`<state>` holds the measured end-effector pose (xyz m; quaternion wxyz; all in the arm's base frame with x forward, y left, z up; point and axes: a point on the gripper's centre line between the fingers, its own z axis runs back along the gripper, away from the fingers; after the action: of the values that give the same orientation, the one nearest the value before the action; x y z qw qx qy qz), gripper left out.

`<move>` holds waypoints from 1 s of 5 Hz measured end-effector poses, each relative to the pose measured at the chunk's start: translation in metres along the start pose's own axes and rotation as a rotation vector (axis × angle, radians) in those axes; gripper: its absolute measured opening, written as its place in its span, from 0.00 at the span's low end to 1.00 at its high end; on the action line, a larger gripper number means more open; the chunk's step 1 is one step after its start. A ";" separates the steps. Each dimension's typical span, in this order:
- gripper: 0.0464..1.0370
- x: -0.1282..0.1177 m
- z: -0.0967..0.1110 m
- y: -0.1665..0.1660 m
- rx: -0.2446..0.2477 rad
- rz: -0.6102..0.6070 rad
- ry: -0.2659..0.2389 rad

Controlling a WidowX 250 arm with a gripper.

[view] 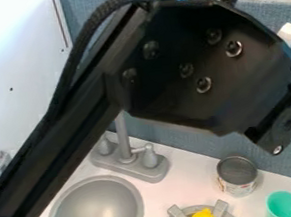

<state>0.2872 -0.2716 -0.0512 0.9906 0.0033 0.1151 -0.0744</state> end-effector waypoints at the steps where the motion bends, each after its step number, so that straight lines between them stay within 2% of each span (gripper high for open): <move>1: 0.59 0.004 -0.003 -0.005 -0.009 -0.004 0.015; 2: 0.64 0.007 -0.004 -0.009 -0.027 -0.014 0.017; 3: 0.93 0.007 -0.003 -0.010 -0.029 -0.032 0.023; 4: 0.97 0.002 0.000 -0.006 -0.047 -0.013 -0.018; 5: 0.97 -0.004 0.035 -0.008 -0.118 -0.025 -0.120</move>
<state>0.2895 -0.2801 -0.0162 0.9931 -0.0608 0.0599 -0.0801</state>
